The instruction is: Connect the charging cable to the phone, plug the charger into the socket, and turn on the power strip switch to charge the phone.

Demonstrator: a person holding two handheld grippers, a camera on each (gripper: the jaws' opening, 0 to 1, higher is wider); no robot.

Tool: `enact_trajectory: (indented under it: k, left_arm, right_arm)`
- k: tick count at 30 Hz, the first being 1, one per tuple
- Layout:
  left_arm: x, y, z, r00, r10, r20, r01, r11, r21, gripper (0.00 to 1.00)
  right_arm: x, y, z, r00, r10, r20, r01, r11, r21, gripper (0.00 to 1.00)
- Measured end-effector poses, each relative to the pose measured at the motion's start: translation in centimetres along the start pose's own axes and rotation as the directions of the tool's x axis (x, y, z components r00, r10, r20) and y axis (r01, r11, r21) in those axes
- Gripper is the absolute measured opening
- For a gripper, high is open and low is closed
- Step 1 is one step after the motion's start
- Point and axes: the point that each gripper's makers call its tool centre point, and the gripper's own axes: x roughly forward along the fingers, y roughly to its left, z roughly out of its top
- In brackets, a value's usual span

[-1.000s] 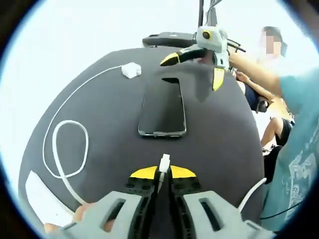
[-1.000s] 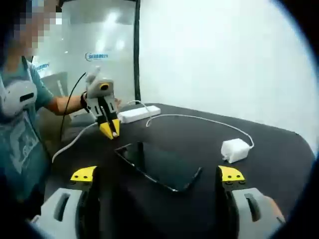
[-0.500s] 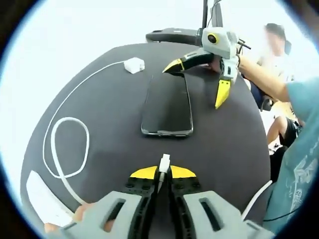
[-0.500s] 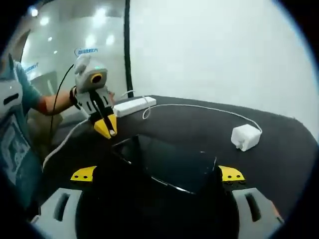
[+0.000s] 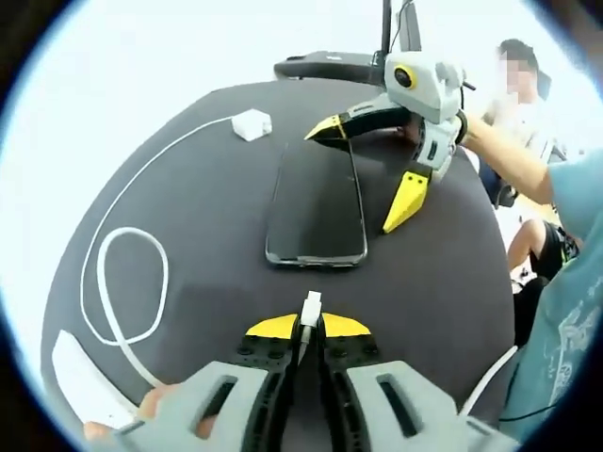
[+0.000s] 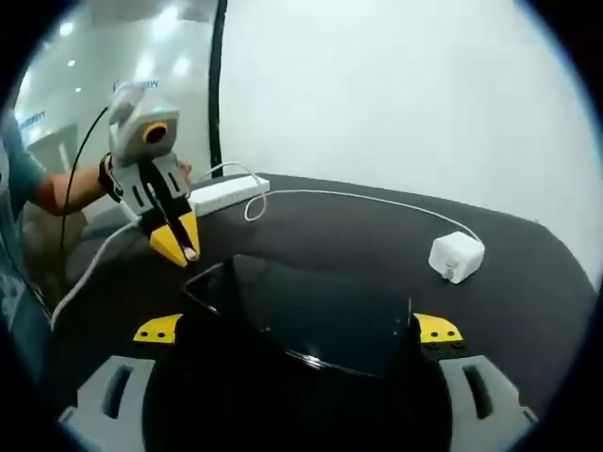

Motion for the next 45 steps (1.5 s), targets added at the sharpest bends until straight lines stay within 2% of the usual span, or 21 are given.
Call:
enact_trajectory:
  k: [7, 12, 14, 23, 26, 34, 37, 38, 41, 45]
  left_arm:
    - [0.0, -0.1, 0.0, 1.000, 0.020, -0.018, -0.020, 1.000, 0.001, 0.04]
    - [0.4, 0.1, 0.1, 0.996, 0.016, -0.084, -0.025, 0.994, -0.108, 0.04]
    - [0.5, 0.2, 0.5, 0.996, 0.022, -0.083, -0.032, 0.991, -0.128, 0.04]
    - [0.8, -0.1, 0.6, 0.984, 0.066, -0.168, -0.087, 0.988, -0.124, 0.04]
    - [0.9, -0.4, 0.7, 0.981, 0.060, -0.186, -0.084, 0.989, -0.123, 0.04]
    - [1.0, -0.4, 0.7, 0.961, 0.065, -0.269, -0.092, 0.991, -0.093, 0.04]
    - [1.2, -0.8, 1.2, 0.963, 0.036, -0.266, -0.068, 0.992, -0.111, 0.04]
    - [1.3, -0.9, 1.2, 0.960, 0.030, -0.278, -0.064, 0.991, -0.114, 0.04]
    - [1.3, -0.9, 1.1, 0.953, 0.040, -0.299, -0.072, 0.993, -0.097, 0.04]
    - [1.1, -0.9, 0.9, 0.955, 0.046, -0.293, -0.080, 0.991, -0.105, 0.04]
  right_arm:
    - [-0.1, -0.3, 0.2, 1.000, 0.002, 0.024, -0.002, 1.000, 0.016, 0.93]
    - [-0.1, -0.5, 0.0, 1.000, -0.001, 0.029, 0.001, 1.000, 0.012, 0.93]
    - [-0.1, -0.6, 0.1, 1.000, -0.003, 0.031, 0.003, 1.000, 0.012, 0.93]
    - [-0.2, -0.4, 0.1, 0.999, -0.002, 0.036, 0.002, 1.000, 0.015, 0.93]
    - [-0.2, -0.4, 0.2, 0.999, -0.002, 0.039, 0.001, 1.000, 0.016, 0.93]
    - [-0.2, 0.0, 0.3, 0.999, -0.001, 0.042, 0.000, 1.000, 0.021, 0.93]
    - [-0.1, 0.1, 0.3, 0.999, -0.002, 0.042, 0.001, 1.000, 0.017, 0.93]
    - [-0.1, 0.1, 0.3, 0.999, -0.002, 0.041, 0.001, 1.000, 0.015, 0.93]
    - [-0.1, 0.0, 0.3, 0.999, -0.001, 0.042, 0.001, 1.000, 0.016, 0.93]
    - [-0.1, -0.1, 0.3, 0.999, -0.001, 0.041, 0.000, 1.000, 0.012, 0.93]
